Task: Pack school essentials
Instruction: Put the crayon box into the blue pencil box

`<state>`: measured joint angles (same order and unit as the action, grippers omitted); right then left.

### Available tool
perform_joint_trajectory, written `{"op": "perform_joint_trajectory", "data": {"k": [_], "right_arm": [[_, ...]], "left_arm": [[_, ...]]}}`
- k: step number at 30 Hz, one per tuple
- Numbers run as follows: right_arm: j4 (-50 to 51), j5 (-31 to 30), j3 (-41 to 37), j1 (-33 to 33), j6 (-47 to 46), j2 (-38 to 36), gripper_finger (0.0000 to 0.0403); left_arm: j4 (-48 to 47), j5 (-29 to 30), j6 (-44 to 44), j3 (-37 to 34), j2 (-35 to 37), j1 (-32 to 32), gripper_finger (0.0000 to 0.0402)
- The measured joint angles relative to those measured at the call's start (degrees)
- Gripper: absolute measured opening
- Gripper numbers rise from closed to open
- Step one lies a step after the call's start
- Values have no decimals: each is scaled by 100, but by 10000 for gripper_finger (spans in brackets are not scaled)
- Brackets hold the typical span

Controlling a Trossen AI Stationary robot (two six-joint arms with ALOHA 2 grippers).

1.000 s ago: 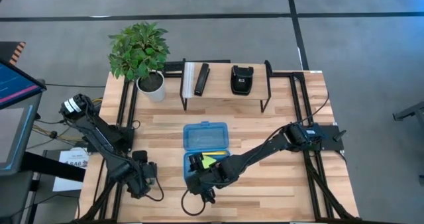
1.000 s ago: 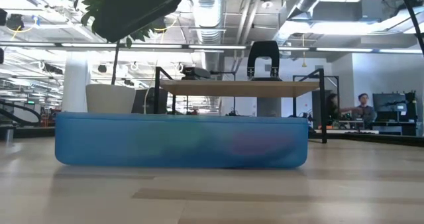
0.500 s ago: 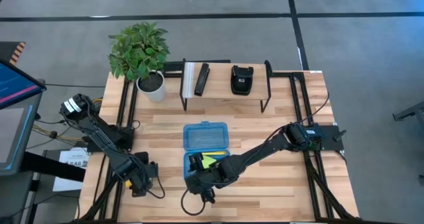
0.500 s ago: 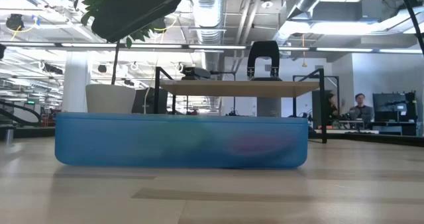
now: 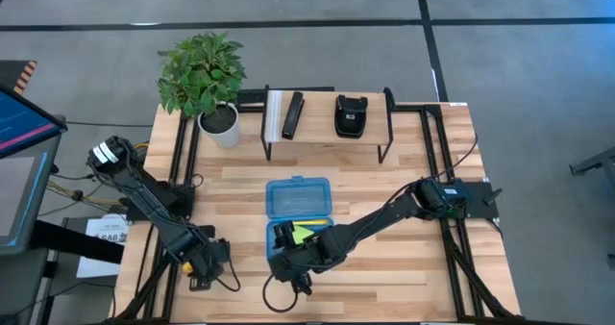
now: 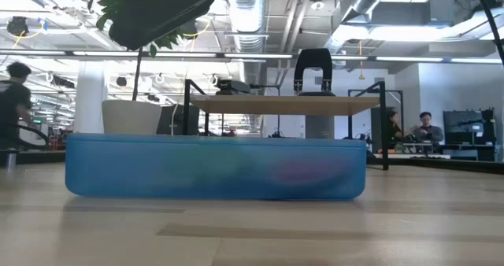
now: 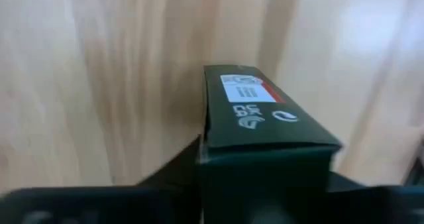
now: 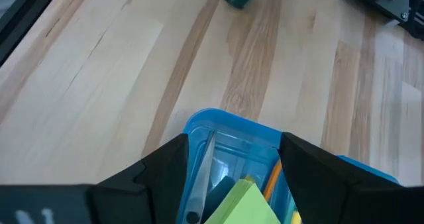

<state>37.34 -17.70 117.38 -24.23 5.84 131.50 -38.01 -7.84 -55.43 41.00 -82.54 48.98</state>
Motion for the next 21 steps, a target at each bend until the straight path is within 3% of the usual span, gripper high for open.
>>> {"op": "perform_joint_trajectory", "data": {"k": [4,9,13,21], "right_arm": [[75,-6,-15,0,-125,-179,255],[636,-32,-35,-38,-568,-833,252],[922,-329,-268,-115,-774,-1467,236],[779,-1173,-1718,-329,-1329,-3007,201]], "left_arm": [[-170,-5,280,294,167,-129,27],[-447,384,854,715,549,-482,42],[-488,544,1902,1200,683,-1057,49],[-460,204,4340,2303,202,-2642,41]]}}
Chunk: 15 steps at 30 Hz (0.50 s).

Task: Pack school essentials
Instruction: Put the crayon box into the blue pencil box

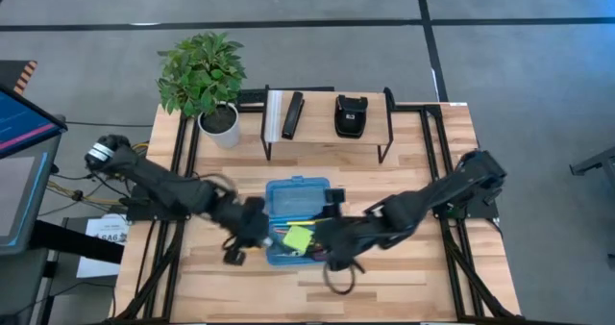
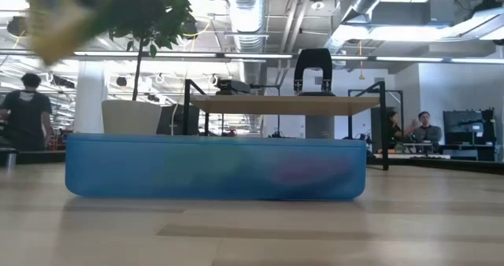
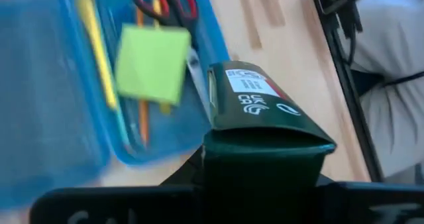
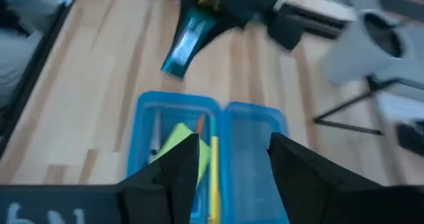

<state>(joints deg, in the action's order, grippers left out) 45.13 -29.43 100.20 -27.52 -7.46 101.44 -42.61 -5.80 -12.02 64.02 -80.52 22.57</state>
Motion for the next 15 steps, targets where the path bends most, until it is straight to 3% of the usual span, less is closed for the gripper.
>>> {"op": "perform_joint_trajectory", "data": {"k": [7,15], "right_arm": [[-901,-355,-1555,-222,-354,-1123,188],[-1523,-380,-2431,-329,-523,-1592,187]], "left_arm": [[39,-1687,1399,881,-1519,-919,53],[-273,-2545,2040,2128,-3088,-1319,55]]}}
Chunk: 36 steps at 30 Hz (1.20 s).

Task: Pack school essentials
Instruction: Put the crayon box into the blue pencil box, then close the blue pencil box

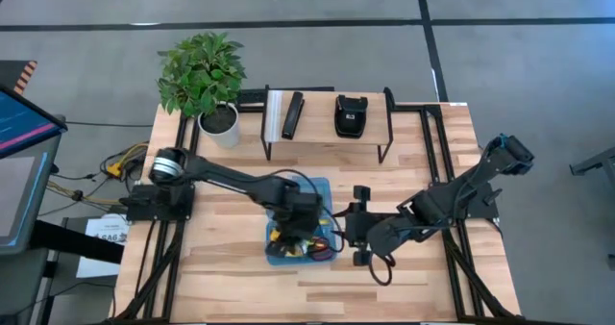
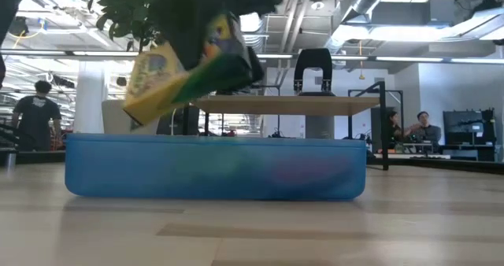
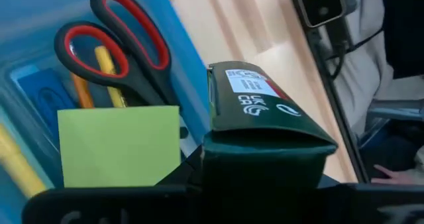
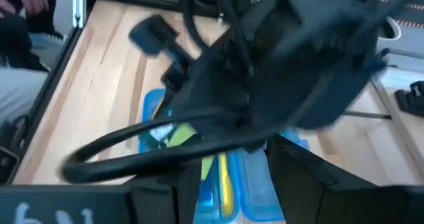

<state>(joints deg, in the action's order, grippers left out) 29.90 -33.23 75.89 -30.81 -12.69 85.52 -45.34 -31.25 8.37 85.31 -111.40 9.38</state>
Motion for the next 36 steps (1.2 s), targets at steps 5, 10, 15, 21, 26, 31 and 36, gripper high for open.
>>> {"op": "perform_joint_trajectory", "data": {"k": [5,10,15,21,26,31,36], "right_arm": [[4,21,-100,2,-105,4,185],[-33,34,-131,4,-105,4,187],[-73,16,-131,33,-105,4,186],[-101,-4,-131,38,-103,4,184],[43,-162,-117,153,-114,4,184],[211,2,-657,418,-514,-31,171],[-547,53,-1831,617,-825,-323,144]], "left_arm": [[-385,34,154,501,-484,-91,90],[-379,409,214,619,-575,-105,165],[-396,626,246,624,-553,-196,232],[-851,1169,337,718,-537,-311,266],[-1128,1831,331,670,35,-350,247],[-7,2701,30,-634,1488,-211,201],[1938,2896,-660,-2921,3333,-183,156]]}}
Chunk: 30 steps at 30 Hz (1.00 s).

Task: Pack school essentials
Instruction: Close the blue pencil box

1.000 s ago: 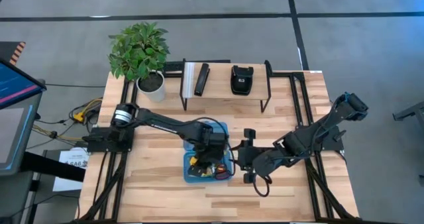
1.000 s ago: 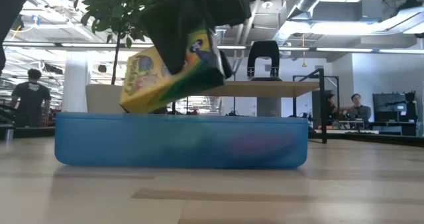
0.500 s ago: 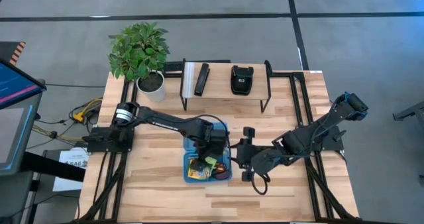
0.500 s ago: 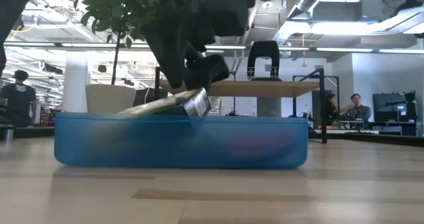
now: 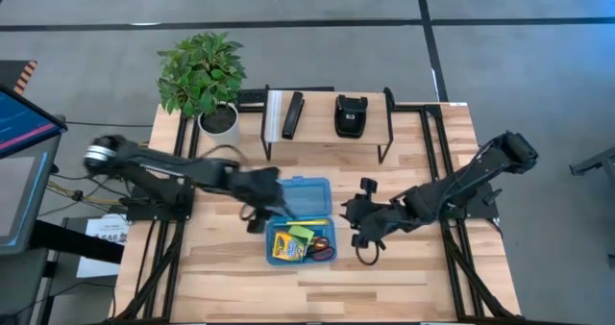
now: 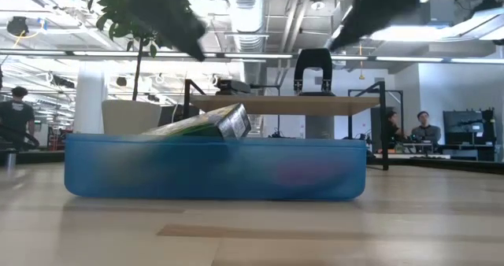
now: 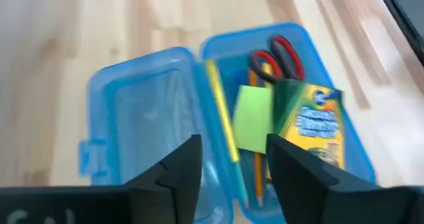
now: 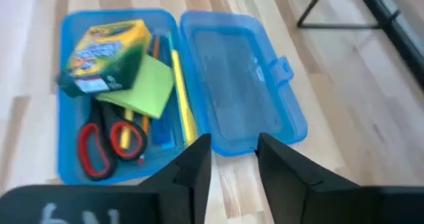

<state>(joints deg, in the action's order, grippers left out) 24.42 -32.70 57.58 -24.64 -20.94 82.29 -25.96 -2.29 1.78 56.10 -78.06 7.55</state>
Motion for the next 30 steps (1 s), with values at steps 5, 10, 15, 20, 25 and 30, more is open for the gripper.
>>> {"op": "perform_joint_trajectory", "data": {"k": [5,10,15,20,25,30], "right_arm": [[-1221,156,-1046,563,-33,-296,109],[-1557,1332,-1518,1460,-382,-175,54],[-1757,1613,-1737,2069,-614,172,7],[-1757,1826,-1819,2338,-670,488,23],[-2121,2270,-1814,2519,-623,912,9],[-2835,2617,-1802,2707,-568,1436,9]], "left_arm": [[1474,729,-891,-1960,1379,-10,104],[2422,1204,-1604,-3309,2161,-32,25],[2823,1303,-2144,-3973,2269,-124,8],[2628,1267,-2338,-4057,1993,-133,2],[2788,1328,-2430,-4046,1411,-136,1],[3176,1357,-2502,-4042,673,-282,0]]}}
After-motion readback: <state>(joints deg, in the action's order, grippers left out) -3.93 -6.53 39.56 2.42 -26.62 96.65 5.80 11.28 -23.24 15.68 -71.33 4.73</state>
